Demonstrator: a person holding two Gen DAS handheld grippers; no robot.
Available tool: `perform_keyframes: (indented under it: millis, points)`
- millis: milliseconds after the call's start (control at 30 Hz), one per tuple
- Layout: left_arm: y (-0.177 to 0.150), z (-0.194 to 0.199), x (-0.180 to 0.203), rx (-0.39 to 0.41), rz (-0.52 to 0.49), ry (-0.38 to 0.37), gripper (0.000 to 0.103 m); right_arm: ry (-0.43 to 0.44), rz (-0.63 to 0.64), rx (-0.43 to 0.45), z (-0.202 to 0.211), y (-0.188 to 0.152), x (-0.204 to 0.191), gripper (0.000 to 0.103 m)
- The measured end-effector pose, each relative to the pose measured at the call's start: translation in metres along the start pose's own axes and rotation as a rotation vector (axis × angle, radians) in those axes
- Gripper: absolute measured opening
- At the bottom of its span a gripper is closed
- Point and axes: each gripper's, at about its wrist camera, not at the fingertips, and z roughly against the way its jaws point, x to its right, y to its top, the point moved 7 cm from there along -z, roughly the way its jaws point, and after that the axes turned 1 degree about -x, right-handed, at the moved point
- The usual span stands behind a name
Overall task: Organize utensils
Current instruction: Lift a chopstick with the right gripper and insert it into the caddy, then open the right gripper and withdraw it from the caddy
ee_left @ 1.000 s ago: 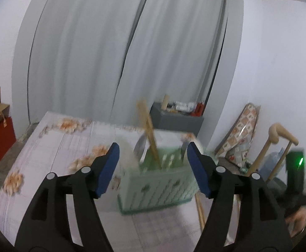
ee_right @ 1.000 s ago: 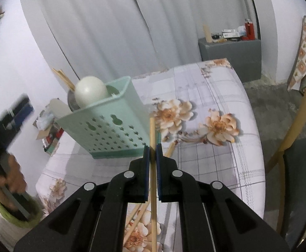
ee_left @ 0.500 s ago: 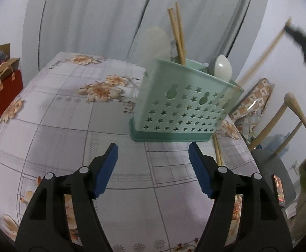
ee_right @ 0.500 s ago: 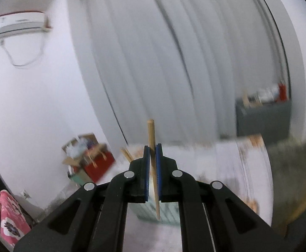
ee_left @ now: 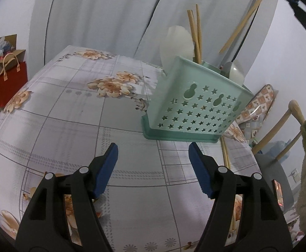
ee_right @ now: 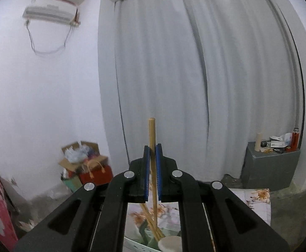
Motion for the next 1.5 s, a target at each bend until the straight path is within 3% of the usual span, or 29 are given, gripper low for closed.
perform_keyframes:
  millis: [200,467,600,833,967,1067,1233,1300,1500]
  points:
    - [-0.001,-0.001,-0.005,-0.009,0.012,0.004,0.066,-0.037,0.029,-0.095,-0.030,-0.035,0.008,0.006]
    - [-0.002,-0.002,-0.005,-0.018,0.008,0.012,0.066,-0.069,0.023,-0.296,-0.062,-0.092,0.026,0.009]
    - [-0.002,-0.003,-0.003,-0.022,0.002,0.018,0.067,-0.066,-0.091,-0.266,-0.044,-0.088,0.050,0.031]
    - [-0.004,-0.006,0.000,-0.035,-0.005,0.023,0.068,-0.109,-0.205,-0.143,0.017,-0.076,0.085,0.037]
    - [-0.006,-0.009,0.001,-0.057,-0.010,0.038,0.070,-0.150,-0.296,-0.135,0.053,-0.095,0.104,0.038]
    - [-0.006,-0.012,0.002,-0.072,-0.018,0.055,0.071,-0.181,-0.369,-0.234,0.061,-0.140,0.112,0.038]
    - [-0.011,-0.020,0.004,-0.114,-0.041,0.077,0.072,-0.218,-0.476,-0.547,0.050,-0.252,0.106,0.038]
    - [-0.013,-0.023,0.006,-0.130,-0.053,0.083,0.072,-0.228,-0.514,-0.644,0.045,-0.289,0.098,0.031]
    - [-0.016,-0.025,0.017,-0.148,-0.092,0.082,0.073,-0.202,-0.561,-0.731,0.037,-0.328,0.082,0.020]
